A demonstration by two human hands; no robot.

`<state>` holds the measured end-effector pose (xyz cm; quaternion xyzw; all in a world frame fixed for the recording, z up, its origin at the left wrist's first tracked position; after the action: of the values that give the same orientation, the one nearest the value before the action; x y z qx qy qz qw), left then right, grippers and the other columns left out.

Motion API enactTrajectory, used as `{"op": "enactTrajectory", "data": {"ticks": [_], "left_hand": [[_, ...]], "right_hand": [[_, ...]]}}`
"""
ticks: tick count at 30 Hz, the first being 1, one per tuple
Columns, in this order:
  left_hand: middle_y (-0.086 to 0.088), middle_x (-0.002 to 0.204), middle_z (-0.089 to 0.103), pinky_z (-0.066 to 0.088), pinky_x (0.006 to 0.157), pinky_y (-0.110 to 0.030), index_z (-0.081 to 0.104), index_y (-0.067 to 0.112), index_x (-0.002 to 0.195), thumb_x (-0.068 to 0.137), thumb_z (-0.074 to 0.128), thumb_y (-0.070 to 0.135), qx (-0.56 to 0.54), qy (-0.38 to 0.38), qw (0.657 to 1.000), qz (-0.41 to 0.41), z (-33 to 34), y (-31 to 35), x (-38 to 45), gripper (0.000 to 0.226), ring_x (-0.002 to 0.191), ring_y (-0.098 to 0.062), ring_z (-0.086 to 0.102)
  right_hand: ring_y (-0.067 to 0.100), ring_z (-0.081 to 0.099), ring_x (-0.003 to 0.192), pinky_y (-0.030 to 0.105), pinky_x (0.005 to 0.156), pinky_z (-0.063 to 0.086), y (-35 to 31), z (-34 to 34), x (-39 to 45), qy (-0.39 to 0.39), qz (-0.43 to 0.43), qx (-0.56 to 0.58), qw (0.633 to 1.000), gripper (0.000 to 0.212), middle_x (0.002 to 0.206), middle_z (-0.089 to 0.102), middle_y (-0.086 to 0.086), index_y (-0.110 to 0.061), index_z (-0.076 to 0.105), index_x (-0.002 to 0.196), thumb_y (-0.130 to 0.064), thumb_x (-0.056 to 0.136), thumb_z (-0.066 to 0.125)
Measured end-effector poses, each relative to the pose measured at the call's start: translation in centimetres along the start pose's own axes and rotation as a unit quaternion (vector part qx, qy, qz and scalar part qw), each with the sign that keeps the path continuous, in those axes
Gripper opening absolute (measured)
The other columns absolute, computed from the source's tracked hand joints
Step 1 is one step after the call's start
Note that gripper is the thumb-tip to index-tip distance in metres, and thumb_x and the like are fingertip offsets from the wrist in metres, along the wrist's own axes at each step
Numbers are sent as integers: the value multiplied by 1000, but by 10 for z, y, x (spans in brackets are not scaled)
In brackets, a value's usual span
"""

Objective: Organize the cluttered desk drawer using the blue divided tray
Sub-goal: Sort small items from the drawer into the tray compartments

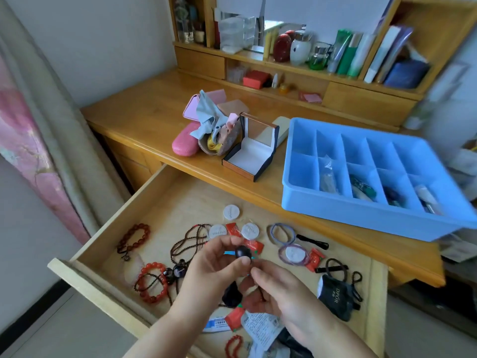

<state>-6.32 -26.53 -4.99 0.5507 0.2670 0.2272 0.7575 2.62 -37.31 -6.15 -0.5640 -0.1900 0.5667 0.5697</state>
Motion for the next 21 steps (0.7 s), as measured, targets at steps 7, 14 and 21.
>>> {"op": "enactTrajectory", "data": {"ticks": [7,14,21], "left_hand": [[-14,85,70,56,76,-34,69,16,93,73,72,16,-16,61,998,-10,0,-5,6,20,72,-20,65],[-5,91,73,56,71,-26,66,23,103,90,60,7,102,61,990,-76,-34,-44,12,21,79,-17,70],[4,86,72,51,66,-23,65,31,96,88,62,8,250,179,950,-56,-105,-53,14,24,77,-11,69]], "right_hand": [[8,54,61,22,67,43,-18,-20,-25,117,-43,-236,964,30,63,55,-1,-20,64,69,-25,96,51],[7,64,100,31,88,44,-142,-28,-41,177,-260,-164,935,35,101,71,-11,-26,67,70,-41,92,45],[20,68,73,39,76,54,-209,-68,14,176,-258,91,946,35,64,57,1,-16,51,69,-26,100,38]]}}
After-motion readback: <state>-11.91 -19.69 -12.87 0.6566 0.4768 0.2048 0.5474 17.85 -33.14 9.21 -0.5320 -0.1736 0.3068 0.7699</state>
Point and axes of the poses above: each hand's wrist, its own x-axis towards the middle knuckle, its own z-axis out of the palm, y = z × x, the point moved 3 cm from there along x, towards the middle knuckle
